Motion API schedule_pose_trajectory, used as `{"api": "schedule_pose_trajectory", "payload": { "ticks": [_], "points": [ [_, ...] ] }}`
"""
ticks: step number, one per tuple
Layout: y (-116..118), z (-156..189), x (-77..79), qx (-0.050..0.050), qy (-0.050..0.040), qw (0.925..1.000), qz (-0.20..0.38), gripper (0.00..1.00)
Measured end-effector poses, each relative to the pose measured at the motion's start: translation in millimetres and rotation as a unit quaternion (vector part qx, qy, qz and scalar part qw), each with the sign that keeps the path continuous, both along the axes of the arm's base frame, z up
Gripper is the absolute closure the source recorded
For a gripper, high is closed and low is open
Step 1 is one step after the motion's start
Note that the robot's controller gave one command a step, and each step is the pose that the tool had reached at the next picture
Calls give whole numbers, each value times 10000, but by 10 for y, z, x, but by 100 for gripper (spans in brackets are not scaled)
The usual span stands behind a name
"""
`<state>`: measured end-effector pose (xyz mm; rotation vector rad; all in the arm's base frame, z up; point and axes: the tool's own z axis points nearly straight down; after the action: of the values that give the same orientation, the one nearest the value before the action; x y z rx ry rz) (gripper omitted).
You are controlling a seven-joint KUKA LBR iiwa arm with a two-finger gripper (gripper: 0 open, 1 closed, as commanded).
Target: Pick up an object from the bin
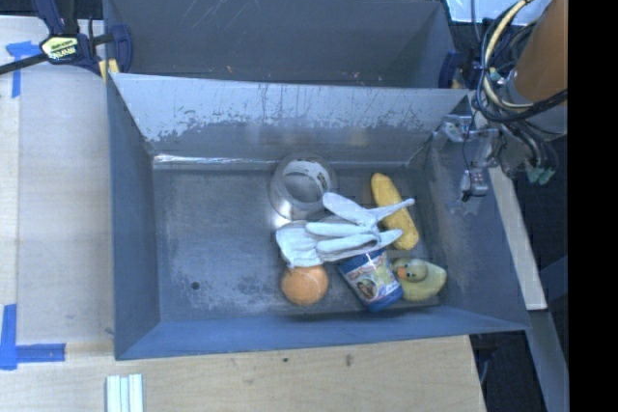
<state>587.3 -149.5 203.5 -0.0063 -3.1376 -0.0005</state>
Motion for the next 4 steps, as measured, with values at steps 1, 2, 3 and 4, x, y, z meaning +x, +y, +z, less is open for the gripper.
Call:
{"api": "schedule_pose_trajectory", "payload": {
  "ticks": [1, 2, 3, 4],
  "points": [
    [7, 52, 14, -7, -41, 10000, 15, 0],
    [158, -221, 109, -21, -68, 9995, 300, 0],
    [437, -792, -68, -8, -62, 9998, 164, 0],
    [554, -1160, -88, -17, -78, 9991, 423, 0]
  ]
}}
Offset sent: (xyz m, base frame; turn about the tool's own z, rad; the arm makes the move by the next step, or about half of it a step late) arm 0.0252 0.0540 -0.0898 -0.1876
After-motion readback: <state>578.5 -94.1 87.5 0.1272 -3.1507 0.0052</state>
